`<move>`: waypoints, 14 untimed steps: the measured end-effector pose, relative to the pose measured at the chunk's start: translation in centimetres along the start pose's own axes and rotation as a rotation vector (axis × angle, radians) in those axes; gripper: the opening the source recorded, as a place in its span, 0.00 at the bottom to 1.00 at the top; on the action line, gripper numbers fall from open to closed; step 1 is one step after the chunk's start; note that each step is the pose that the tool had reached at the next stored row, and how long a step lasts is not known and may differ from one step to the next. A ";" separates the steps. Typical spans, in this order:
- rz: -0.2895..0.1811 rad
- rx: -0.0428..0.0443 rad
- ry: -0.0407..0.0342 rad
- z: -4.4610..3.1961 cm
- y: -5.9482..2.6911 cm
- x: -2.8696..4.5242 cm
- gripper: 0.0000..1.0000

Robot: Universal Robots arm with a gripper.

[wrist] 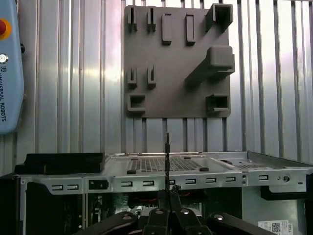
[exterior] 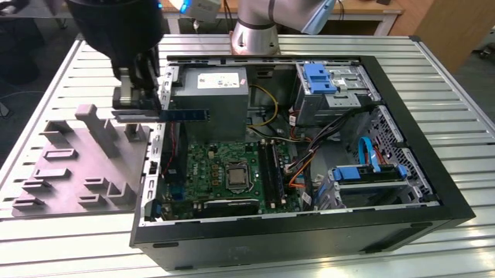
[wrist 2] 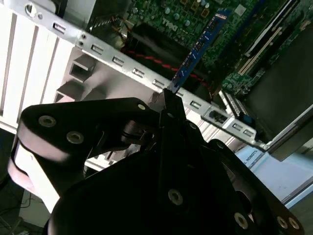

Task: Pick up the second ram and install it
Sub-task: 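Pick up the second ram and move it above second insertion slot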

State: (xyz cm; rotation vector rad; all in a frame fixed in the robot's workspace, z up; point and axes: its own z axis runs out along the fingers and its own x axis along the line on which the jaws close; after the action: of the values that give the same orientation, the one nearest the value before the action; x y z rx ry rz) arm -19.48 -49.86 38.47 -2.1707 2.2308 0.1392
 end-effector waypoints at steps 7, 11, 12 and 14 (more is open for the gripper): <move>0.000 -0.0006 0.0001 -0.14 -3.17 -0.09 0.12; 0.000 -0.0009 0.0001 -0.22 -5.01 -0.15 0.12; 0.000 -0.0009 0.0000 -0.23 -5.46 -0.16 0.12; 0.000 -0.0011 0.0001 -0.27 -6.35 -0.18 0.12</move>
State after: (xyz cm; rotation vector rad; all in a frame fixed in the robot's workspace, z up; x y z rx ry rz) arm -13.12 -49.86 38.46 -2.1711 2.2315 0.1404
